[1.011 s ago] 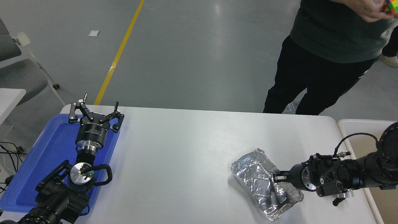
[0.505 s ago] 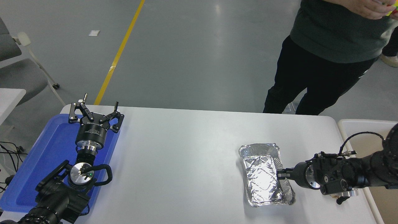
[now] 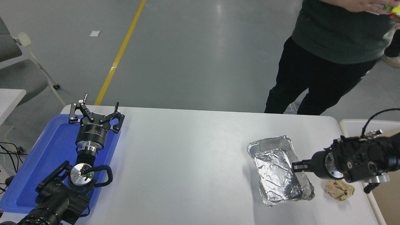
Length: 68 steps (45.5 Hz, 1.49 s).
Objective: Pick up foil plate and place in dustbin
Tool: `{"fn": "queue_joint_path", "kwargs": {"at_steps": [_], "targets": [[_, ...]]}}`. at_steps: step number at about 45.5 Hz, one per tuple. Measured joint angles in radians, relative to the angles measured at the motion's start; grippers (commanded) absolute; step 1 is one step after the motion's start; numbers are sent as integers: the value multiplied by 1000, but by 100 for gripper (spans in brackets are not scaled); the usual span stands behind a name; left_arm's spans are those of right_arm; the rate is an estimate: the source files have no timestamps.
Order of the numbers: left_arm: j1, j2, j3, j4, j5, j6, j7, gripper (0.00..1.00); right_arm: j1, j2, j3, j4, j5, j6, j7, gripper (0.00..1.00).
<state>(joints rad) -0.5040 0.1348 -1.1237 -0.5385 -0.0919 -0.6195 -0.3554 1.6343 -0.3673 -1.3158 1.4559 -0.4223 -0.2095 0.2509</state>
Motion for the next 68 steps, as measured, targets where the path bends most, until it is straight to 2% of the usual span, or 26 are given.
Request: {"fn": "queue_joint_path", "kwargs": {"at_steps": [9, 27, 68], "targets": [[-1, 0, 1, -1, 1, -1, 1, 100, 183, -19, -72, 83, 3, 108, 22, 0], [-1, 0, 1, -1, 1, 0, 2, 100, 487, -36, -159, 133, 13, 370, 32, 0], [-1, 0, 1, 0, 1, 0, 1, 100, 925, -77, -229, 141, 19, 731, 27, 0]]}}
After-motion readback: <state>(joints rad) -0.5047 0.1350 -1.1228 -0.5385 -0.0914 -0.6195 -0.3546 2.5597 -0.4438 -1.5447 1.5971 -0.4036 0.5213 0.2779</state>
